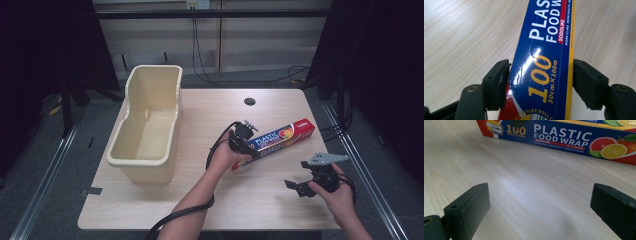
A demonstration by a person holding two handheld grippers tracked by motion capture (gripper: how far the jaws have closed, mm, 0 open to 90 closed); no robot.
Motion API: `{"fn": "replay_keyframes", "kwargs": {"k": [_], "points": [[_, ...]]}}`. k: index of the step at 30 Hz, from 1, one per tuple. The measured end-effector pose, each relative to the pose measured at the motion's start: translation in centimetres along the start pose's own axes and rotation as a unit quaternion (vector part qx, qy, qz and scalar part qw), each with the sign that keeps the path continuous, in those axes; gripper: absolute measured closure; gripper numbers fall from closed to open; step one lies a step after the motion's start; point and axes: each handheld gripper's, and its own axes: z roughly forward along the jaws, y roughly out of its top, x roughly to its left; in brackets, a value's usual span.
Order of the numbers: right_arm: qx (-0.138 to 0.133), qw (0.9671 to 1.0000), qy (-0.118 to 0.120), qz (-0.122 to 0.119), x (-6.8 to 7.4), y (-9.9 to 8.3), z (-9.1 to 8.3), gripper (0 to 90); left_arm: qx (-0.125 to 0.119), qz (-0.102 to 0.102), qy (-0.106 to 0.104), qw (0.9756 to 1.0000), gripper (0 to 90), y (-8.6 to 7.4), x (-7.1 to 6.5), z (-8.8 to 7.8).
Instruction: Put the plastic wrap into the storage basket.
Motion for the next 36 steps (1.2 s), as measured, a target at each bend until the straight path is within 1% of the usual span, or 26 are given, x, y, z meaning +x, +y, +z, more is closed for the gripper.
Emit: {"fn": "replay_keyframes", "kwargs": {"k": [1,2,3,7,9,10,13,15,17,18,20,22,23,24,25,26,27,28,29,30,31,32,33,34,35,36], "points": [[-0.001,1.0000,0.000,0.000,0.0,0.0,0.0,2.4,0.003,-0.004,-0.004,1.0000,33.7,-0.1,-0.1,-0.1],[-0.001,1.0000,0.000,0.000,0.0,0.0,0.0,2.4,0.003,-0.004,-0.004,1.0000,34.2,-0.1,-0.1,-0.1],[0.000,1.0000,-0.003,0.002,0.0,0.0,-0.1,2.3,0.008,0.001,-0.008,0.9999,34.6,-0.2,-0.1,-0.3],[-0.001,1.0000,-0.002,0.002,-0.1,-0.1,-0.1,2.3,0.009,-0.003,-0.010,0.9999,36.3,-0.8,-0.1,-0.8],[-0.001,1.0000,-0.003,0.001,0.0,-0.1,-0.1,2.4,0.008,-0.009,-0.013,0.9998,37.0,-1.3,-0.1,-1.2],[-0.001,1.0000,-0.003,0.001,0.0,-0.1,-0.1,2.4,0.009,-0.003,-0.014,0.9999,37.0,-1.7,-0.1,-1.5],[-0.001,1.0000,-0.002,0.002,0.0,-0.1,-0.1,2.4,0.004,-0.008,-0.017,0.9998,37.8,-2.9,0.0,-2.4],[-0.001,1.0000,-0.003,0.003,0.0,-0.1,-0.1,2.3,0.005,-0.017,-0.016,0.9997,37.9,-3.7,0.0,-3.0],[0.000,1.0000,-0.003,0.003,0.1,0.0,-0.1,2.3,0.016,-0.016,-0.015,0.9996,38.1,-4.2,0.1,-3.7],[0.000,1.0000,-0.004,0.002,0.1,0.0,0.0,2.3,0.016,-0.021,-0.015,0.9995,38.1,-4.4,0.1,-3.8],[-0.001,1.0000,-0.004,0.003,0.2,0.0,0.0,2.4,0.022,-0.020,-0.013,0.9995,37.9,-4.6,0.1,-4.1],[0.000,1.0000,-0.001,0.004,0.2,0.0,0.0,2.4,0.029,-0.018,-0.013,0.9993,37.1,-4.5,0.1,-4.2],[0.000,1.0000,-0.002,0.003,0.2,0.1,0.1,2.3,0.026,-0.033,-0.013,0.9990,33.3,-4.4,0.1,-4.1],[0.000,1.0000,-0.002,0.003,0.2,0.1,0.1,2.3,0.026,-0.039,-0.015,0.9988,33.3,-4.2,0.3,-4.0],[0.000,1.0000,-0.002,0.003,0.2,0.1,0.1,2.3,0.021,-0.040,-0.015,0.9988,31.2,-4.0,0.4,-4.0],[0.000,1.0000,-0.001,0.003,0.2,0.1,0.1,2.3,0.024,-0.045,-0.015,0.9986,30.7,-3.7,0.5,-3.9],[0.000,1.0000,-0.002,0.001,0.2,0.0,0.1,2.4,0.019,-0.050,-0.013,0.9985,29.5,-3.4,0.5,-3.8],[0.000,1.0000,-0.002,0.001,0.2,0.0,0.1,2.4,0.020,-0.044,-0.015,0.9987,28.7,-3.0,0.6,-3.7],[0.001,1.0000,-0.003,0.001,0.2,0.0,0.1,2.4,0.021,-0.044,-0.014,0.9987,27.7,-2.6,0.7,-3.5],[0.001,1.0000,-0.003,0.001,0.2,0.0,0.1,2.3,0.021,-0.049,-0.015,0.9985,25.8,-2.3,0.6,-3.4],[0.001,1.0000,-0.002,0.001,0.1,0.0,0.1,2.3,0.020,-0.044,-0.014,0.9987,22.9,-1.9,0.6,-3.2],[0.001,1.0000,-0.002,0.001,0.1,0.0,0.1,2.3,0.022,-0.043,-0.015,0.9987,22.9,-1.4,0.5,-3.1],[0.000,1.0000,-0.002,0.003,0.1,0.0,0.1,2.4,0.024,-0.036,-0.018,0.9989,21.3,-0.6,0.3,-2.6],[0.000,1.0000,-0.002,0.003,0.1,0.0,0.1,2.4,0.024,-0.036,-0.018,0.9989,20.9,-0.6,0.3,-2.6],[0.000,1.0000,-0.002,0.004,0.1,0.0,0.1,2.4,0.025,-0.037,-0.013,0.9989,20.6,0.0,0.2,-2.1],[0.000,1.0000,-0.002,0.004,0.1,0.0,0.1,2.4,0.025,-0.037,-0.013,0.9989,20.3,0.0,0.2,-2.1]]}}
